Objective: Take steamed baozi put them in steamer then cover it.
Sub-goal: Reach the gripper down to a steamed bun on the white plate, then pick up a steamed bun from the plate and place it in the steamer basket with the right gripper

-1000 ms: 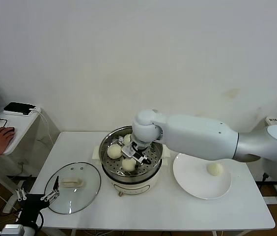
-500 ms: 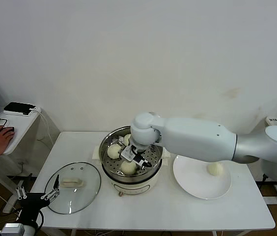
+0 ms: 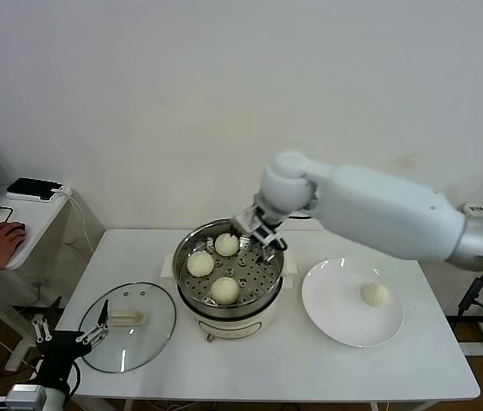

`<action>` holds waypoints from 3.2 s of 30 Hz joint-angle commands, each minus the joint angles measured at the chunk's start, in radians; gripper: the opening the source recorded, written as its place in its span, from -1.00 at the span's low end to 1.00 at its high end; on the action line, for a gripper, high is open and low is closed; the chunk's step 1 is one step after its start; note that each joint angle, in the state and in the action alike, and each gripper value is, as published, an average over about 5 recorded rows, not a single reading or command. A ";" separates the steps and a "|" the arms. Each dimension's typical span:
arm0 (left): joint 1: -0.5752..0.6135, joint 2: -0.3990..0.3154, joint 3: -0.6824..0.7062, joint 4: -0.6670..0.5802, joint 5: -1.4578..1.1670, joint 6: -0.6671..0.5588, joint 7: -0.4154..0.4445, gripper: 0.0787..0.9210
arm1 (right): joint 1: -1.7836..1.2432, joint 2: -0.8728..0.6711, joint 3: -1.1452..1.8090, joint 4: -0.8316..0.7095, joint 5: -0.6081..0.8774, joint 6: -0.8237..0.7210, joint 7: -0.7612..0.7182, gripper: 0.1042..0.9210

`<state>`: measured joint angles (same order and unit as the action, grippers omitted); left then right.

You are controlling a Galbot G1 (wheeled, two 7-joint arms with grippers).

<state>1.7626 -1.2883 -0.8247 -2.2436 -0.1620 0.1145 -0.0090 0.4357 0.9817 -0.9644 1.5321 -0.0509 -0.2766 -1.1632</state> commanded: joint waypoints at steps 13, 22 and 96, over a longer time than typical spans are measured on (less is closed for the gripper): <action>-0.017 0.015 0.052 -0.010 0.012 0.016 0.000 0.77 | -0.534 -0.523 0.450 -0.011 -0.167 -0.004 -0.034 0.76; 0.003 0.011 0.058 -0.029 0.034 0.022 0.000 0.77 | -0.838 -0.474 0.732 -0.163 -0.319 0.114 -0.056 0.76; 0.023 -0.006 0.041 -0.047 0.045 0.021 -0.001 0.77 | -0.123 -0.311 0.163 -0.057 0.070 -0.114 0.002 0.24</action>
<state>1.7850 -1.2952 -0.7833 -2.2898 -0.1175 0.1360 -0.0106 0.0186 0.6748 -0.5714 1.3446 -0.1853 -0.3071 -1.1804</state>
